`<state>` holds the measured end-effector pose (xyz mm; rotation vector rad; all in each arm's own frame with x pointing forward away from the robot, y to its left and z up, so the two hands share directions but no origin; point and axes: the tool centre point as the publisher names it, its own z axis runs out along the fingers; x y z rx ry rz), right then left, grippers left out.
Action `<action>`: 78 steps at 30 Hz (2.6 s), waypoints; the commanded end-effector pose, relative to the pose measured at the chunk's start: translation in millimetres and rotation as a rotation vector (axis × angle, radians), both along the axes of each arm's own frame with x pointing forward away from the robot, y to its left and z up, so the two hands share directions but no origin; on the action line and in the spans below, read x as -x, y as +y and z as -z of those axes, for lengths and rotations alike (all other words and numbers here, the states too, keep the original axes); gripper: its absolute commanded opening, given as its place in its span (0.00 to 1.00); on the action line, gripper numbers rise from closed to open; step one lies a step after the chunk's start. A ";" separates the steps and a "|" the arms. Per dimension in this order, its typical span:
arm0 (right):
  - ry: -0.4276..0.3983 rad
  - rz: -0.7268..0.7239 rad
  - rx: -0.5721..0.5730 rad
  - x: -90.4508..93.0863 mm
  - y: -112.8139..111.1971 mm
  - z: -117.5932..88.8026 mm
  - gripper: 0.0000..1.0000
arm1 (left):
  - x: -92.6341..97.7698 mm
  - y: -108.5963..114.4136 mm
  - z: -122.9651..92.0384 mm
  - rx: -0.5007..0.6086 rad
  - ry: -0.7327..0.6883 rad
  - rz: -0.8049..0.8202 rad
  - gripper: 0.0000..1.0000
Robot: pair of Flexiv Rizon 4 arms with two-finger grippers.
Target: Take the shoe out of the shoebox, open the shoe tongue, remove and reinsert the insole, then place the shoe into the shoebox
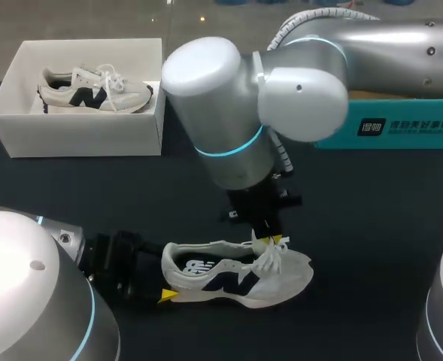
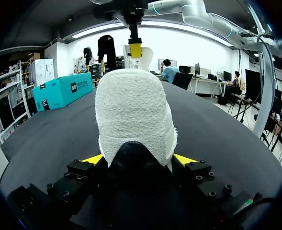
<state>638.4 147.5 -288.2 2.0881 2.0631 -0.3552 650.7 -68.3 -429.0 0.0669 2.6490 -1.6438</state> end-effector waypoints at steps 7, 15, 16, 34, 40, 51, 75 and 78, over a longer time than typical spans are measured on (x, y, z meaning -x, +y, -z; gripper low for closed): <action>-0.109 0.404 -0.091 5.0 -26.8 10.7 0.00 | -1.1 2.6 6.6 -0.002 0.001 0.001 0.00; -0.095 0.393 -0.119 -1.0 -31.6 13.3 0.11 | -1.1 2.6 6.6 -0.002 0.001 0.001 0.00; -0.098 0.386 -0.127 -2.2 -31.2 12.9 0.22 | -1.1 2.6 6.6 -0.002 0.001 0.001 0.00; -0.054 0.046 -0.160 -25.5 -2.3 -34.5 1.00 | -1.1 2.6 6.6 -0.002 0.001 0.001 0.00; -0.008 -0.327 -0.122 -36.9 24.7 -61.5 1.00 | -1.1 2.6 6.6 -0.002 0.001 0.001 0.00; 0.127 -1.110 -0.073 -42.8 57.7 -71.8 1.00 | -1.1 2.6 6.6 -0.002 0.001 0.001 0.00; 0.052 -1.491 -0.334 -55.1 79.1 -54.9 1.00 | -1.1 2.6 6.6 -0.002 0.001 0.001 0.00; 0.052 -1.491 -0.334 -55.1 79.1 -54.9 1.00 | -1.1 2.6 6.6 -0.002 0.001 0.001 0.00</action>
